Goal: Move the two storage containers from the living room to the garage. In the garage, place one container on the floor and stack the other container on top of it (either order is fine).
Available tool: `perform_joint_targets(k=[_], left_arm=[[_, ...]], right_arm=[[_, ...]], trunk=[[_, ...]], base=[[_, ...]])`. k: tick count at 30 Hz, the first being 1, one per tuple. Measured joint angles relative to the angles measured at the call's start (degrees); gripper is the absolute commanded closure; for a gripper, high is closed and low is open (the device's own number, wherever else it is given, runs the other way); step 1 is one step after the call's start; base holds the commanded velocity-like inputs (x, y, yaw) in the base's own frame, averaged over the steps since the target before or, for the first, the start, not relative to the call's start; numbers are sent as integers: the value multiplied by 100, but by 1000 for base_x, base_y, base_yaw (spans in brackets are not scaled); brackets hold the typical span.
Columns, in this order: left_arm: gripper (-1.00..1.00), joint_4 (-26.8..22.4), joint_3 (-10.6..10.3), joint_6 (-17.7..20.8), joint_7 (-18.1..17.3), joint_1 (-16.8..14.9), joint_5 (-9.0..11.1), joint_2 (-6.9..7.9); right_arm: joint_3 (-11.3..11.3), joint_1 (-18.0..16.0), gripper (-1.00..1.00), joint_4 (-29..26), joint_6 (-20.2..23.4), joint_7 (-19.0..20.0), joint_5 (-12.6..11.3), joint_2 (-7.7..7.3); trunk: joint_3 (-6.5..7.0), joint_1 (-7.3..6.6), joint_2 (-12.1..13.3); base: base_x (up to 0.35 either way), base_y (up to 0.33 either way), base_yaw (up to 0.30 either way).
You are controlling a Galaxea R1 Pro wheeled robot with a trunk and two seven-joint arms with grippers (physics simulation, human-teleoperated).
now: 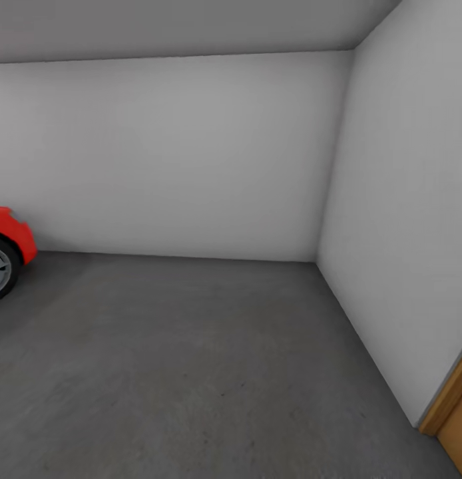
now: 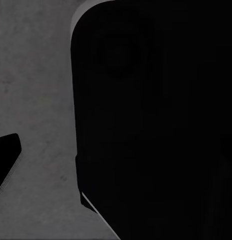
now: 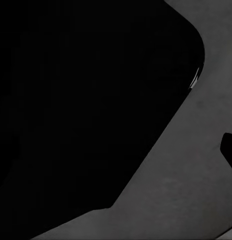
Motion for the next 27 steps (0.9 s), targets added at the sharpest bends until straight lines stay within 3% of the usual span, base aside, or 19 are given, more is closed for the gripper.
perform_joint_targets(k=[27], left_arm=[[-100, -1, 3, -1, 0, 0, 31, -1]], right_arm=[[0, 0, -100, -1, -7, 0, 0, 2]], trunk=[[0, 0, 0]], base=[[0, 0, -265]])
